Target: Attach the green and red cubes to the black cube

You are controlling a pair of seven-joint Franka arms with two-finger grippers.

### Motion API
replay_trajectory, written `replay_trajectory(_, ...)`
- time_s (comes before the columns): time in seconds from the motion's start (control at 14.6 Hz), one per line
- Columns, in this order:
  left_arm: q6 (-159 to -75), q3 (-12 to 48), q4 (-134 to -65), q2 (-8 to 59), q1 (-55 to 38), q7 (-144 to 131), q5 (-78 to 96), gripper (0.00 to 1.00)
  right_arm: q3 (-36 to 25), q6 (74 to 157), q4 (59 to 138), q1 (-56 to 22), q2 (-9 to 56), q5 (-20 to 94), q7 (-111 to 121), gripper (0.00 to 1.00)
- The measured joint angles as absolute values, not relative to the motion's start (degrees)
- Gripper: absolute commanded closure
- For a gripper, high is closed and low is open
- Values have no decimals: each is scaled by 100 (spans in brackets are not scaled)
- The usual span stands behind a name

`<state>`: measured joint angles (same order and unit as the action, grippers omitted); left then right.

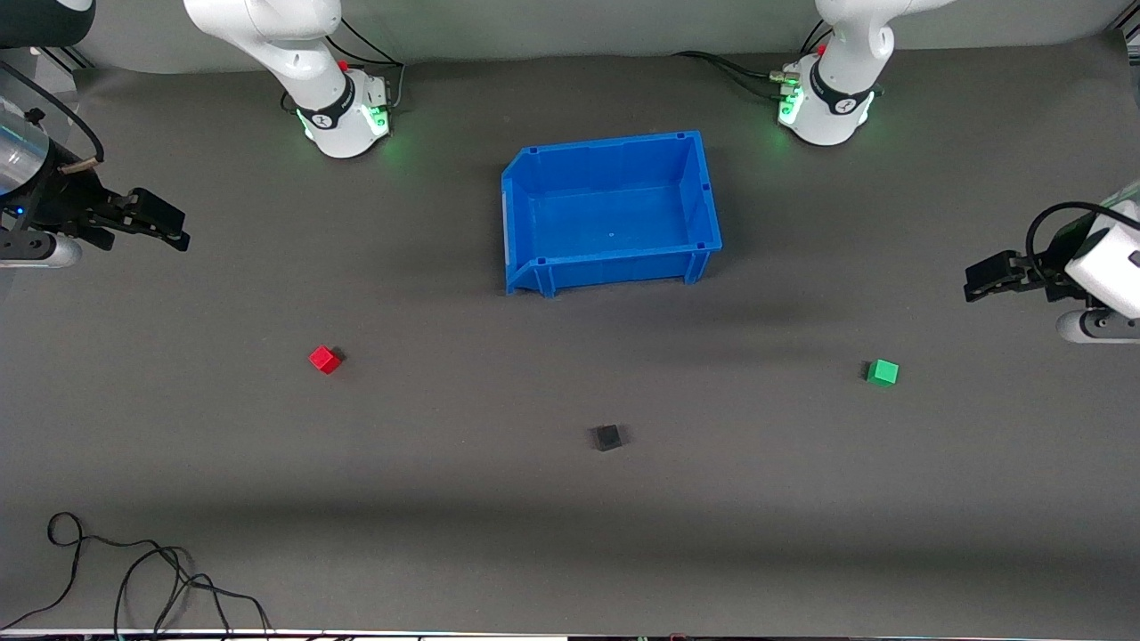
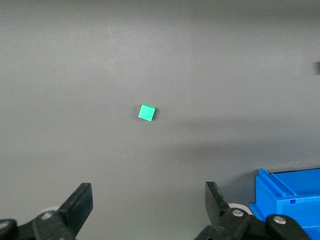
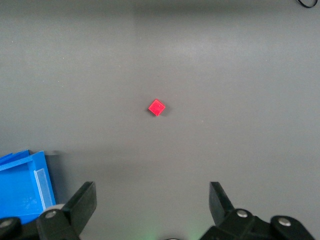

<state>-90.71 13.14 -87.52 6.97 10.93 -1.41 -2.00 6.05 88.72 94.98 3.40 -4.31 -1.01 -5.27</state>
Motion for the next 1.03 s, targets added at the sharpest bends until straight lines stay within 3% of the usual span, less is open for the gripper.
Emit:
replay_trajectory(0.27,-9079,265,-8792,612,115,-97,-199,0,627,8874,9467,316,-430,-100,-503,0)
replay_trajectory(0.75,-9079,169,-8805,597,14,-96,-199,0,644,8872,9372,209,-382,-52,-492,0)
replay_trajectory(1.03,-9079,166,-8811,597,8,-97,-199,0,199,8873,9383,235,-130,423,-799,0)
